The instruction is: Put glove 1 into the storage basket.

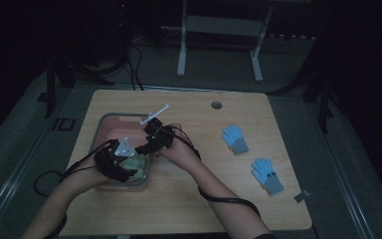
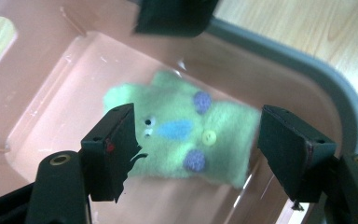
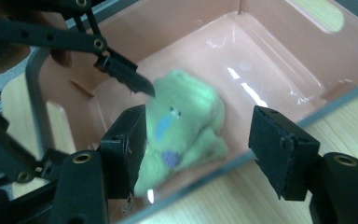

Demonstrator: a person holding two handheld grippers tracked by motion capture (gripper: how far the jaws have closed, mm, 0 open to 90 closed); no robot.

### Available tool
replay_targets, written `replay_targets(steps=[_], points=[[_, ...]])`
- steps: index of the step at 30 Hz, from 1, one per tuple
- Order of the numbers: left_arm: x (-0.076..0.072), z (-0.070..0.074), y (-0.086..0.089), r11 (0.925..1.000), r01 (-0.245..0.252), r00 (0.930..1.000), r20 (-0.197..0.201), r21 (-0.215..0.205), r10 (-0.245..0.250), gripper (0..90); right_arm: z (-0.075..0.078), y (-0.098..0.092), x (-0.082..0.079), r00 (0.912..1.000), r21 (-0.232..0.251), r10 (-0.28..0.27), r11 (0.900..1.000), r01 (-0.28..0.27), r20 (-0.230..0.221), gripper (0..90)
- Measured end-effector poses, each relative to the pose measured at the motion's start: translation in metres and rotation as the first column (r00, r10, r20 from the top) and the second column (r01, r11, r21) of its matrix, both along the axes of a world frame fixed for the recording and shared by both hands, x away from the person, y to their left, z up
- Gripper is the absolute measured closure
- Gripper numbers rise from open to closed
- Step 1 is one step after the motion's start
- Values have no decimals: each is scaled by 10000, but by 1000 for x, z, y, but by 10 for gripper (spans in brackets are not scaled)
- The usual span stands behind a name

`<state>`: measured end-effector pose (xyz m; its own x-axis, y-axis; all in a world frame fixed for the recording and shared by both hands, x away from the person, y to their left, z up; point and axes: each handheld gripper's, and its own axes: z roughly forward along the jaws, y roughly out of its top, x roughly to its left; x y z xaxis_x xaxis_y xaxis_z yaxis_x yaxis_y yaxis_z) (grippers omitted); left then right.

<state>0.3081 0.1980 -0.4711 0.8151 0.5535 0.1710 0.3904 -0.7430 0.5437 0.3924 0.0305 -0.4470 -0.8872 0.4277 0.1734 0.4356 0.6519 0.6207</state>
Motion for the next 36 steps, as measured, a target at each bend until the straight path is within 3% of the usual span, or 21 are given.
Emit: replay_targets(steps=[4,7,14,22,23,26,27,28,29,30,32,36], points=[[-1,4,-7,9989,-397,9992,-38,-268,396,289,6,-16,-6,9999,122,56,9999,-57,85,358],[-3,8,-16,9980,-371,9993,-129,-506,365,289,9,-27,-11,9998,123,66,9999,-68,189,350],[-9,19,-43,9929,-13,9999,-138,-1193,-4,297,9,-63,-17,9995,313,-114,9995,105,302,334],[-11,22,-78,9911,335,9993,-117,-1290,-353,299,10,-100,-20,9991,296,-236,9993,226,352,258],[-12,21,-91,9899,307,9992,-203,-1384,-339,293,10,-115,-20,9988,430,-367,9984,354,310,227],[-10,16,-104,9884,204,9994,-240,-1505,-242,216,9,-131,-20,9981,442,-552,9976,539,279,213],[-10,16,-104,9884,204,9994,-240,-1505,-242,160,9,-131,-20,9981,442,-552,9976,539,279,213],[-10,16,-104,9884,204,9994,-240,-1505,-242,160,7,-136,-20,9977,416,-611,9973,598,304,213],[-9,10,-114,9865,262,9984,-446,-1617,-338,160,7,-136,-20,9977,416,-611,9973,598,304,203],[-9,7,-118,9849,244,9984,-470,-1715,-329,90,4,-151,-21,9969,341,-731,9968,721,283,192],[-10,3,-125,9808,281,9979,-516,-1929,-387,62,1,-162,-22,9962,429,-856,9955,848,179,192],[-15,-5,-137,9640,116,9985,-481,-2656,-253,30,-4,-183,-25,9929,218,-1133,9934,1126,365,192]])
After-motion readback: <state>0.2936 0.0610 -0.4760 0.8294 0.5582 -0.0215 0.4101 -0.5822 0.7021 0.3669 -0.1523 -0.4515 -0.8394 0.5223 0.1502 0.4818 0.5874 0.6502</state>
